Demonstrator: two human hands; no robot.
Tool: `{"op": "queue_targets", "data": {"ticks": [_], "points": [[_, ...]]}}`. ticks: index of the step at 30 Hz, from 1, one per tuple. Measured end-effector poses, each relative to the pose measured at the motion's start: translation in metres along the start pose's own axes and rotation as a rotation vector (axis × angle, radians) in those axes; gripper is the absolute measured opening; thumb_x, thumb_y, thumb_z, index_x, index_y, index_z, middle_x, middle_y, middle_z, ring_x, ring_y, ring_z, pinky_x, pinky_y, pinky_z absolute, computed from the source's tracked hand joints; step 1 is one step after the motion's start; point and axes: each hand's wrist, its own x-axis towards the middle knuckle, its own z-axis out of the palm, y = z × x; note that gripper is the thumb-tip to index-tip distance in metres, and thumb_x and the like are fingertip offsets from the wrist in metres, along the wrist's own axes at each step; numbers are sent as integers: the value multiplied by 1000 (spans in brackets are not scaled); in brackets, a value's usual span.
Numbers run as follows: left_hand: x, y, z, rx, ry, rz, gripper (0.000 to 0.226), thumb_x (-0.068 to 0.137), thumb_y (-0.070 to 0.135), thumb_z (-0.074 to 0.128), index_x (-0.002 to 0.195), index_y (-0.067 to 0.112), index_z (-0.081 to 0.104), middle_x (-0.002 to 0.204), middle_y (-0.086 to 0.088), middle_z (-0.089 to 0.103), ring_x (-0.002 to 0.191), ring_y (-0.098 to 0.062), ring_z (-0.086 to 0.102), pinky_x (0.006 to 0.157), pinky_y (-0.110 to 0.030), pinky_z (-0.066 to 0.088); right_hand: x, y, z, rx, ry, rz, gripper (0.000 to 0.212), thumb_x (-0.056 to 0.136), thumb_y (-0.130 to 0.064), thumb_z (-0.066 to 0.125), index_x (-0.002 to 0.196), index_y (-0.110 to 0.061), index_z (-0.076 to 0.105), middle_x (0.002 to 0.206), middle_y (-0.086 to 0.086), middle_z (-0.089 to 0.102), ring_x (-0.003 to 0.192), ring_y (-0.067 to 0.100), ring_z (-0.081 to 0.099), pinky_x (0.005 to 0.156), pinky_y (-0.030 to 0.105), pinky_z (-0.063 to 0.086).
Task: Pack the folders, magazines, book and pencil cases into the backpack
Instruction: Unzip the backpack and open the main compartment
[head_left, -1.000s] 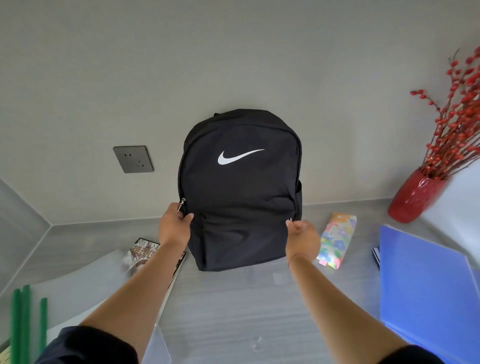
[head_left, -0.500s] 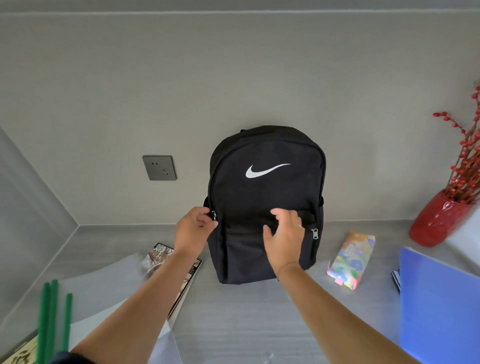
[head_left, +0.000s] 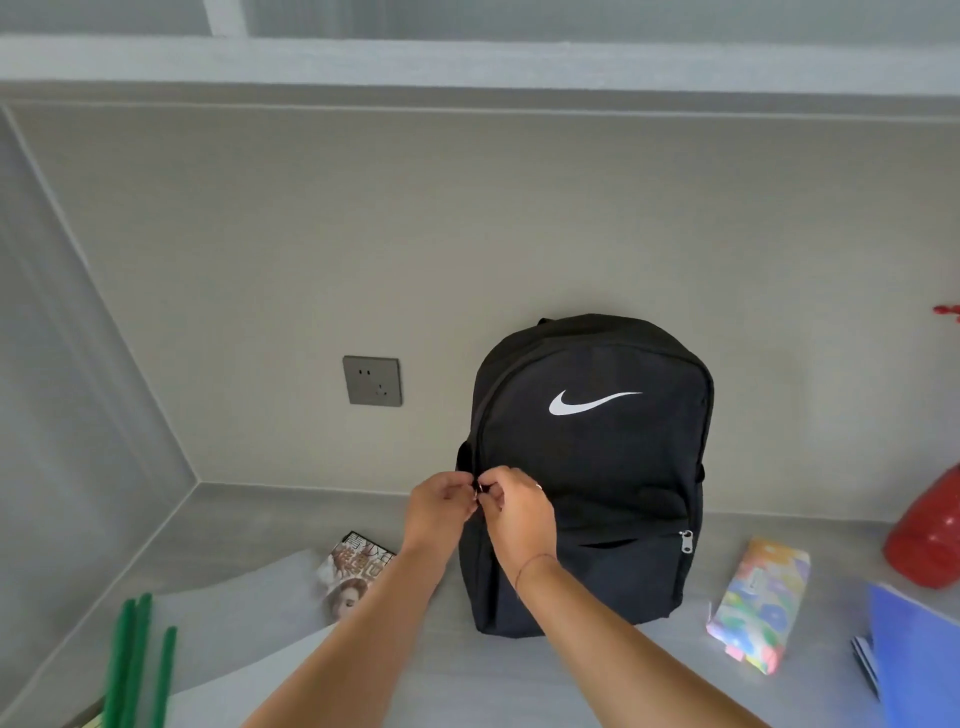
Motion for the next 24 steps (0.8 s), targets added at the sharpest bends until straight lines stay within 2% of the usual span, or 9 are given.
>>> {"op": "queue_targets", "data": {"ticks": [1, 3, 5, 9, 13, 16, 20, 24], "points": [[-1, 0, 1, 25, -9, 5, 21, 90, 3, 52, 101, 13, 66, 87, -7, 69, 78, -18, 64, 80, -30, 54, 0, 2, -1, 9, 13, 5, 13, 89, -14, 58, 100, -16, 66, 97, 1, 64, 92, 16, 60, 79, 33, 52], [-1, -2, 0, 83, -13, 28, 26, 88, 0, 50, 98, 19, 65, 88, 0, 65, 77, -13, 59, 72, -24, 49, 1, 3, -3, 18, 43, 4, 10, 89, -18, 58, 93, -17, 67, 92, 0, 64, 87, 16, 60, 74, 32, 52], [-1, -3, -1, 92, -32, 41, 33, 87, -4, 49, 96, 23, 64, 89, 4, 64, 78, -9, 59, 65, -18, 43, 3, 2, -3, 0, 61, -11, 12, 88, -18, 58, 95, -19, 68, 90, -1, 64, 83, 14, 59, 71, 30, 52], [-4, -1, 3, 68, -106, 26, 33, 85, -5, 55, 106, 19, 62, 97, 2, 64, 85, -8, 63, 67, -13, 47, 7, 1, -3, -16, 27, -19, 19, 86, -17, 60, 102, -21, 68, 90, -1, 64, 83, 12, 58, 71, 27, 51], [-5, 0, 2, 78, -108, 40, 34, 83, -6, 61, 110, 14, 63, 99, -1, 64, 87, -12, 63, 67, -13, 49, 8, 0, -2, -37, 12, -15, 17, 88, -15, 57, 99, -19, 68, 92, -1, 65, 79, 8, 53, 69, 20, 45], [-7, 1, 1, 99, -46, 62, 23, 82, 4, 68, 101, 17, 64, 92, 2, 65, 82, -10, 62, 67, -15, 48, 8, 0, -4, -70, 24, -22, 16, 90, -15, 52, 97, -18, 67, 92, -1, 67, 82, 12, 58, 68, 21, 45], [-10, 5, 4, 194, 85, 125, 6, 85, 14, 66, 88, 19, 65, 83, 5, 66, 76, -9, 61, 66, -21, 48, 4, -1, -9, -91, 34, -77, 16, 93, -19, 52, 98, -17, 67, 96, -2, 68, 88, 13, 59, 72, 22, 47], [-13, 6, 6, 268, 148, 195, 12, 88, 17, 63, 76, 19, 65, 73, 5, 66, 69, -13, 62, 59, -24, 46, 9, 0, -23, -109, 111, -118, 16, 93, -18, 53, 95, -15, 68, 94, -2, 69, 89, 15, 60, 76, 23, 46]]}}
